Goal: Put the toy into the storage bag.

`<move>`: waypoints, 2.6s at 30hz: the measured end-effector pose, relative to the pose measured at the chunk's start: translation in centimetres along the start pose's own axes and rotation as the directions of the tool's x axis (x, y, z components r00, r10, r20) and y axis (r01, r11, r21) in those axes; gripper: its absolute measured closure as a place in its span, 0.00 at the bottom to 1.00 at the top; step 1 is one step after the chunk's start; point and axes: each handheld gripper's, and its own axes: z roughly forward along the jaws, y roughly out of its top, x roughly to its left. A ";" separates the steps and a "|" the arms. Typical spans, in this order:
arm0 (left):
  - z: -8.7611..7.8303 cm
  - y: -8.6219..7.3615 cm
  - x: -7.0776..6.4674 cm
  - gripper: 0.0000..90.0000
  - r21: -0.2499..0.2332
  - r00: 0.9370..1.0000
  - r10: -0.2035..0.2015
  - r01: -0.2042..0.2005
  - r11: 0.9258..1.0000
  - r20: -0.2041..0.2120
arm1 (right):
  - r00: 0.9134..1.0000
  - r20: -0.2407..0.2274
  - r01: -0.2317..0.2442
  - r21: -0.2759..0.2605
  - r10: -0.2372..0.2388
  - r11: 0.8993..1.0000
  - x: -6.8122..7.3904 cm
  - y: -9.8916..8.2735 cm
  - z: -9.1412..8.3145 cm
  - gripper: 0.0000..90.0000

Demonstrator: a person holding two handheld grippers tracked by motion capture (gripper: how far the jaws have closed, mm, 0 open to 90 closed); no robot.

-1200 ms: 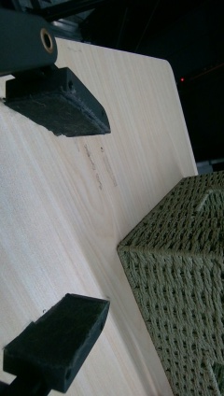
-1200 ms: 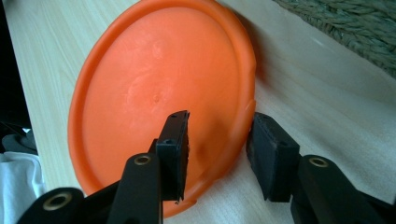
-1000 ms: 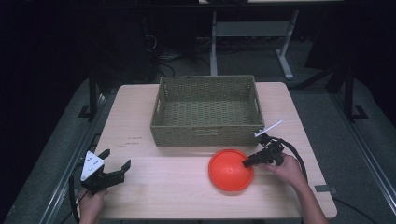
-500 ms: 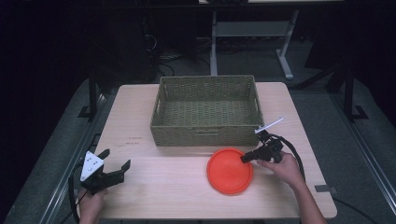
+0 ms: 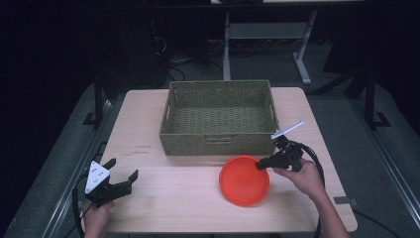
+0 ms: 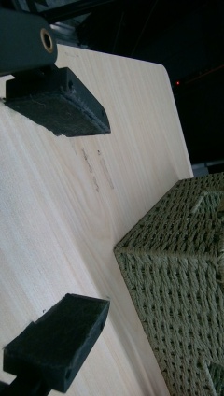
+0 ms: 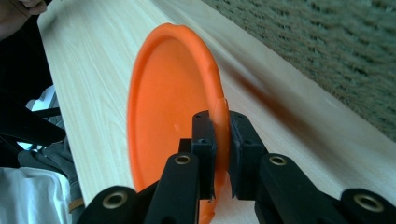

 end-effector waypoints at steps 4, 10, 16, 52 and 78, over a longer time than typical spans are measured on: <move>0.0 0.0 0.1 0.14 -0.002 1.000 0.002 -0.002 1.000 -0.003 | 0.999 0.038 0.014 -0.009 -0.014 1.000 1.0 0.4 -1.0 0.91; 0.0 0.0 0.0 0.14 -0.002 1.000 0.001 -0.001 1.000 -0.003 | 0.999 0.049 0.019 -0.034 -0.018 0.999 1.8 1.0 -2.5 0.91; 0.0 0.0 0.1 0.14 -0.005 1.000 0.001 -0.001 1.000 -0.005 | 0.998 0.063 0.022 -0.043 -0.019 0.999 2.4 2.1 -3.5 0.91; 0.1 0.1 -0.1 0.14 -0.017 1.000 0.019 -0.018 1.000 0.008 | 0.996 0.077 0.046 -0.098 -0.038 0.994 5.3 10.5 -7.9 0.91; 0.3 0.2 -0.1 0.14 -0.018 1.000 0.023 -0.023 1.000 0.009 | 0.995 0.096 0.047 -0.083 -0.038 0.995 4.9 17.8 -8.1 0.91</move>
